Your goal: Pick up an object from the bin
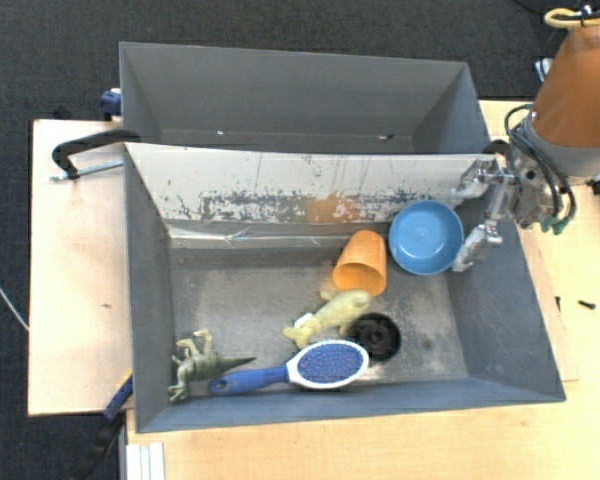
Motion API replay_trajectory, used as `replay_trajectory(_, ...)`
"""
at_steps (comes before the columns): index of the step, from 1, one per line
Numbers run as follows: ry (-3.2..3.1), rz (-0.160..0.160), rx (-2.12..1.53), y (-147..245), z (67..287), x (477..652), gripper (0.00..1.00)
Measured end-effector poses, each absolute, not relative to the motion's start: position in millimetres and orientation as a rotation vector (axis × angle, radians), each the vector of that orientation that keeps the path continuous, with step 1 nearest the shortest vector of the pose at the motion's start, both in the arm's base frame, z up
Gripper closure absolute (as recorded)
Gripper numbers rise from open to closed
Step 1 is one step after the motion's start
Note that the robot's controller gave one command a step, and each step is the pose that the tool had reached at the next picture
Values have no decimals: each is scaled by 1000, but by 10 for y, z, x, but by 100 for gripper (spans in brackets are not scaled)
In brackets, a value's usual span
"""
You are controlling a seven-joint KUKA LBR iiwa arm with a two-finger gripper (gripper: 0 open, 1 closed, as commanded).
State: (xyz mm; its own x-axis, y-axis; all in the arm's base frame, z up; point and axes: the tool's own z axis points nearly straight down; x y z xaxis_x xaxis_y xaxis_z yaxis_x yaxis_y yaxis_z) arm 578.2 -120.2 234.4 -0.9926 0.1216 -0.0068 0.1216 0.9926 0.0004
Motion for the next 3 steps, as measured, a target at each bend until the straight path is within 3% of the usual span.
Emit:
replay_trajectory(1, 3113, 7, -412, -1230, 722, 5901, 0)
replay_trajectory(2, 3105, -3, -410, -1255, 775, 5925, 100)
replay_trajectory(3, 3106, -7, -344, -1281, 2671, 5922, 100)
